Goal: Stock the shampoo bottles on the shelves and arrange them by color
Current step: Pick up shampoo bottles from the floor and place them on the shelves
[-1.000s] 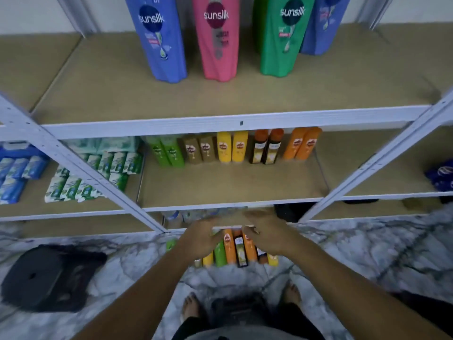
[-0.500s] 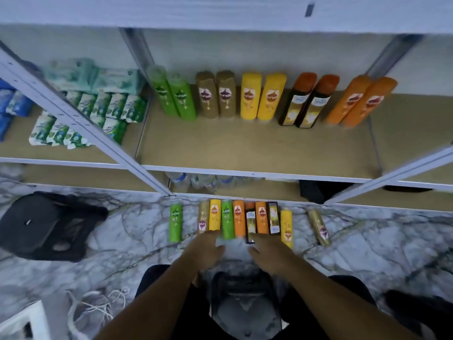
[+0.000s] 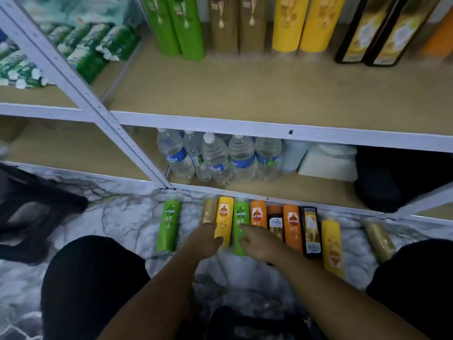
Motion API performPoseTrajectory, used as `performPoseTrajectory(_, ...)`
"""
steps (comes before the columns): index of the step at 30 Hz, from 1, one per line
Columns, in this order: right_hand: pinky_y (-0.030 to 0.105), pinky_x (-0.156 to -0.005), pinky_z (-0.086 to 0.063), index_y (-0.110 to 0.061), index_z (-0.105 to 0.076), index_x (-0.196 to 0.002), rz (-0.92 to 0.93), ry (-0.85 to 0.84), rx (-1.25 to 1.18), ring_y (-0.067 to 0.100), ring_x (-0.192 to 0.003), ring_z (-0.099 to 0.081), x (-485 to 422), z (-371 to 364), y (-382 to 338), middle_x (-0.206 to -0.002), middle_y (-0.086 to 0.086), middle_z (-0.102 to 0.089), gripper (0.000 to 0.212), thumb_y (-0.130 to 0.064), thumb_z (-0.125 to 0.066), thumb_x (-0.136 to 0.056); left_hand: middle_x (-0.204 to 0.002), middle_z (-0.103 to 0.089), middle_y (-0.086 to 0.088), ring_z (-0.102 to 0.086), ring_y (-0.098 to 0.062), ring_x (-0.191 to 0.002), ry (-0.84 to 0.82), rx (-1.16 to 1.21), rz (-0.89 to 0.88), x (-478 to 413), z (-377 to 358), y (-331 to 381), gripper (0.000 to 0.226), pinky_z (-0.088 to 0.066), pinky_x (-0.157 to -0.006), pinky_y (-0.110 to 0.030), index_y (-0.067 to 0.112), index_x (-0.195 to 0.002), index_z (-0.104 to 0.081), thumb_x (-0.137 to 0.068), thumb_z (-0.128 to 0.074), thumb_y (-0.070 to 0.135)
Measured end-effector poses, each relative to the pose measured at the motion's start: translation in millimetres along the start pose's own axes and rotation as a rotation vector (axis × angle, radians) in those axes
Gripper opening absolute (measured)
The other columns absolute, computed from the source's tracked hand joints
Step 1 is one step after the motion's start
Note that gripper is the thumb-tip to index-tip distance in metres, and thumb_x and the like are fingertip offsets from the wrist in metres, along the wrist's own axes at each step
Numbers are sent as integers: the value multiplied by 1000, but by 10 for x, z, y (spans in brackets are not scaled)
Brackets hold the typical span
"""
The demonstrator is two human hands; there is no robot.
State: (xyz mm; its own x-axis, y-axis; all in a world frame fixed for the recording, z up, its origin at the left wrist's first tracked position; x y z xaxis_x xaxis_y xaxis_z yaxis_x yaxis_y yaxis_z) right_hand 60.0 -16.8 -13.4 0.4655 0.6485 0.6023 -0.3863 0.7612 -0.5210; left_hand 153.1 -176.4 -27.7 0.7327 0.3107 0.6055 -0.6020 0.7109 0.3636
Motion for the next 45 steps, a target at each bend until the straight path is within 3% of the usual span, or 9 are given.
performPoseTrajectory(4, 40, -95, -52, -30, -51, -137, 40, 28, 29, 28, -116, -61, -256, -281, 26, -135, 5, -62, 46, -47, -44, -95, -110, -68, -18, -64, -37, -105, 48, 13, -2, -9, -79, -292, 43, -52, -84, -38, 11, -107, -66, -82, -51, 42)
performPoseTrajectory(8, 36, -107, -43, -23, -38, -153, 59, 36, 60, 28, -136, -47, -77, -400, -239, -152, 6, -47, 57, -44, -45, -100, -126, -64, -22, -60, -38, -118, 95, 14, -8, 335, 37, -309, 50, -48, -95, -40, 5, -130, -59, -92, -53, 37)
performPoseTrajectory(12, 38, -109, -41, -21, -37, -153, 93, 72, 95, 28, -138, -44, -116, -475, -461, -156, 6, -43, 56, -43, -45, -102, -144, -53, -19, -51, -32, -132, 159, 75, 44, 442, 51, -542, 90, -41, -104, -34, 2, -142, -48, -76, -40, 63)
performPoseTrajectory(16, 37, -108, -43, -22, -42, -151, 99, 77, 69, 27, -136, -47, -303, -570, -650, -153, 5, -47, 54, -44, -48, -101, -151, -46, -18, -45, -31, -138, 169, 111, 101, 366, 72, -835, 63, -36, -106, -32, 4, -149, -40, -97, -58, 36)
performPoseTrajectory(22, 33, -105, -43, -19, -46, -148, 59, 65, 29, 30, -134, -48, -926, -774, -682, -149, 10, -50, 50, -37, -50, -102, -126, -61, -19, -58, -36, -116, 198, 186, 194, -35, -29, -1345, 46, -48, -87, -33, 10, -131, -54, -92, -61, 33)
performPoseTrajectory(27, 30, -91, -47, -24, -56, -136, -77, 92, -77, 29, -119, -59, -1569, -973, -513, -134, 6, -63, 40, -39, -56, -98, -131, -57, -21, -58, -38, -117, 191, 287, 308, -458, -235, -1830, 57, -47, -89, -35, 13, -142, -47, -89, -63, 30)
performPoseTrajectory(34, 38, -91, -49, -24, -40, -149, -203, 184, -97, 37, -115, -57, -2316, -1149, -439, -126, 18, -61, 60, -45, -57, -95, -121, -49, -20, -53, -49, -112, 243, 375, 431, -928, -468, -2270, 83, -46, -96, -50, 20, -148, -25, -76, -52, 52)
performPoseTrajectory(37, 37, -87, -47, -26, -38, -150, -211, 196, -49, 39, -111, -58, -2437, -1204, -475, -125, 21, -59, 62, -40, -62, -94, -124, -49, -18, -49, -47, -115, 287, 341, 457, -1063, -521, -2319, 74, -45, -97, -53, 24, -152, -21, -91, -53, 50)
performPoseTrajectory(45, 36, -81, -49, -28, -29, -144, -231, 244, -171, 39, -107, -64, -2495, -1491, -622, -127, 17, -60, 71, -25, -73, -88, -119, -58, -16, -55, -42, -113, 321, 421, 464, -1365, -446, -2222, 51, -48, -90, -45, 15, -110, -40, -84, -70, 48)
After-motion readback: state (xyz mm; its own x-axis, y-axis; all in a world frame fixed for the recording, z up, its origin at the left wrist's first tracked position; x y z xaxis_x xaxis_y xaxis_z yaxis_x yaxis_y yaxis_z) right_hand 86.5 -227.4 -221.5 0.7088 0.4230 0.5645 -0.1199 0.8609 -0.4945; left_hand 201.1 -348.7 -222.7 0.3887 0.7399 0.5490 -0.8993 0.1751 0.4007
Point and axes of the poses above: each hand's wrist, its own x-axis away from the middle knuckle, its own z-axis out of the back of the hand, y = z × x, the point moved 2 cm from there along -x, towards the middle knuckle
